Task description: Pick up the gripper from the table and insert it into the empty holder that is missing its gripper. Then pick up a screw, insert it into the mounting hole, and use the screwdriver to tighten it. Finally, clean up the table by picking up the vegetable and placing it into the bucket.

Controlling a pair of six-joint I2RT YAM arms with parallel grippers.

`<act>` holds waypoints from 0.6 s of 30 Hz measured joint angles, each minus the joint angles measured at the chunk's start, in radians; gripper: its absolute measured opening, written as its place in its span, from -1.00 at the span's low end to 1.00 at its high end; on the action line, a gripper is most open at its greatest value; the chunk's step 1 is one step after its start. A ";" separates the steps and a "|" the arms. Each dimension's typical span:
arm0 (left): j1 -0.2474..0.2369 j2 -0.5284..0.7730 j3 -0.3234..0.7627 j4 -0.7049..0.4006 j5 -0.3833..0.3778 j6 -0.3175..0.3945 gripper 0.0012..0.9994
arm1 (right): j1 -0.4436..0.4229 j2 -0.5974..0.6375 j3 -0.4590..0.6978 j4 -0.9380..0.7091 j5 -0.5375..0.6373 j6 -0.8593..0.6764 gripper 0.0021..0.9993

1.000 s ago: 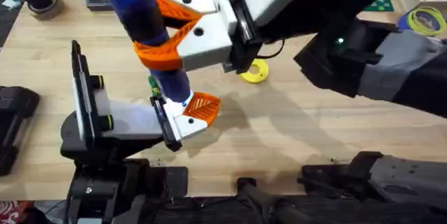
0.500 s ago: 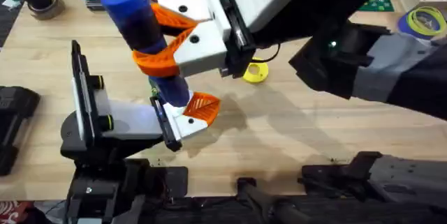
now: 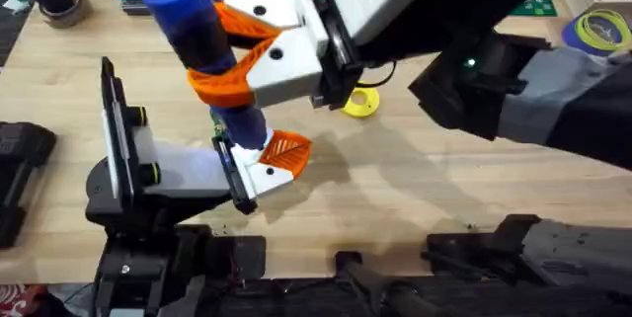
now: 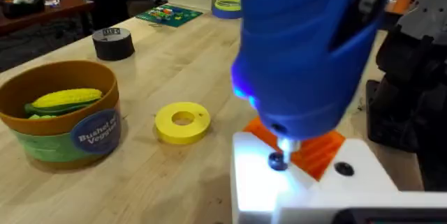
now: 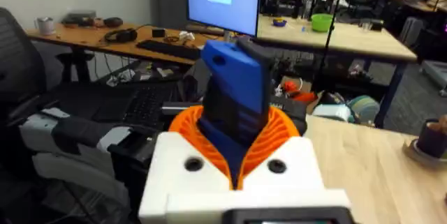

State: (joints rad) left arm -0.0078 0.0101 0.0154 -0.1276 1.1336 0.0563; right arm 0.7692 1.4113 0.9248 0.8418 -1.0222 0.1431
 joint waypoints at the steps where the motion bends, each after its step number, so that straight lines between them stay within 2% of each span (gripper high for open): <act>1: 0.000 0.000 0.000 0.000 0.000 0.000 -0.99 | 0.000 0.000 -0.001 0.028 0.000 0.010 -0.95; 6: 0.000 0.000 0.000 0.000 0.000 0.000 -0.99 | 0.000 0.000 -0.002 0.137 0.000 0.069 -0.95; 13: 0.000 0.000 0.000 0.000 0.000 0.000 -0.99 | 0.000 0.000 0.008 0.123 0.000 0.117 -0.95; 18: 0.000 0.000 0.000 0.000 0.000 0.000 -0.99 | 0.000 0.000 0.077 0.030 -0.001 0.126 -0.95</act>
State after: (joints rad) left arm -0.0078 0.0101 0.0154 -0.1276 1.1336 0.0563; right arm 0.7692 1.4109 1.0017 0.8719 -1.0229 0.2688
